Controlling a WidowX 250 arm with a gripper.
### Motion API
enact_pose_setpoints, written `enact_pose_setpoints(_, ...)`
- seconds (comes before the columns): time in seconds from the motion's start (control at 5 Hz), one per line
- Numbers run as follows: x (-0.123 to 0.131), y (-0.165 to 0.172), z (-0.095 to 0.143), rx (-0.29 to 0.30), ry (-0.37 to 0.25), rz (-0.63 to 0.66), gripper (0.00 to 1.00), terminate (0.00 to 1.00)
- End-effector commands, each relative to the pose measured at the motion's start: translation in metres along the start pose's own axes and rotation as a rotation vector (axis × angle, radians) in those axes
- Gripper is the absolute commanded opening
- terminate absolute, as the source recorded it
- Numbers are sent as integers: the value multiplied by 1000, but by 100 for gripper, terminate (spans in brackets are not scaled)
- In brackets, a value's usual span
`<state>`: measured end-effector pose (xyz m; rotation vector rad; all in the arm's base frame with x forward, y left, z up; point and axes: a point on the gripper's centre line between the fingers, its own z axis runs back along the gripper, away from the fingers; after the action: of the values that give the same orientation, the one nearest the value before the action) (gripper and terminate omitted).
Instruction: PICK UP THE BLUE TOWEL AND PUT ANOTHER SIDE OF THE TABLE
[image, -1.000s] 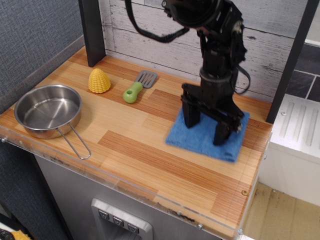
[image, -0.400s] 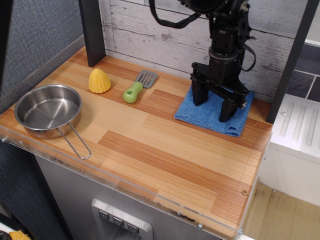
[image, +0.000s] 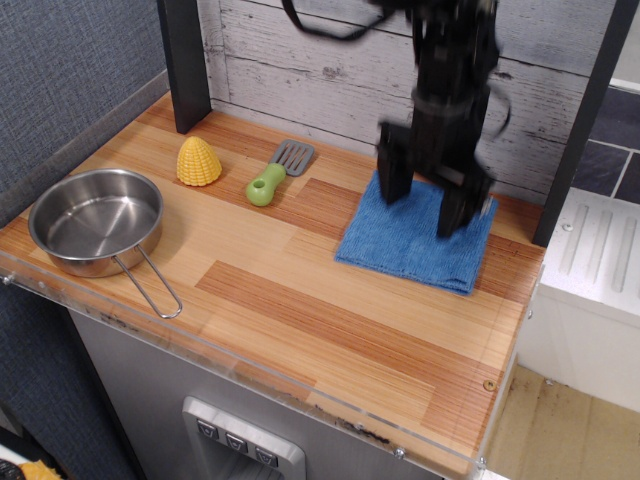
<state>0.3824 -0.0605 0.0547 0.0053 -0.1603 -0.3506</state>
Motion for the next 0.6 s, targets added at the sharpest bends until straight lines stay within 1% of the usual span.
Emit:
enact_pose_setpoints(0.0, 27, 19, 83, -3, -214, 17, 100, 0)
enact_pose_setpoints(0.2, -9, 12, 103, 23, -175, -12, 100, 0)
enact_pose_setpoints(0.4, -38, 15, 107, 0, -151, 3, 100, 0)
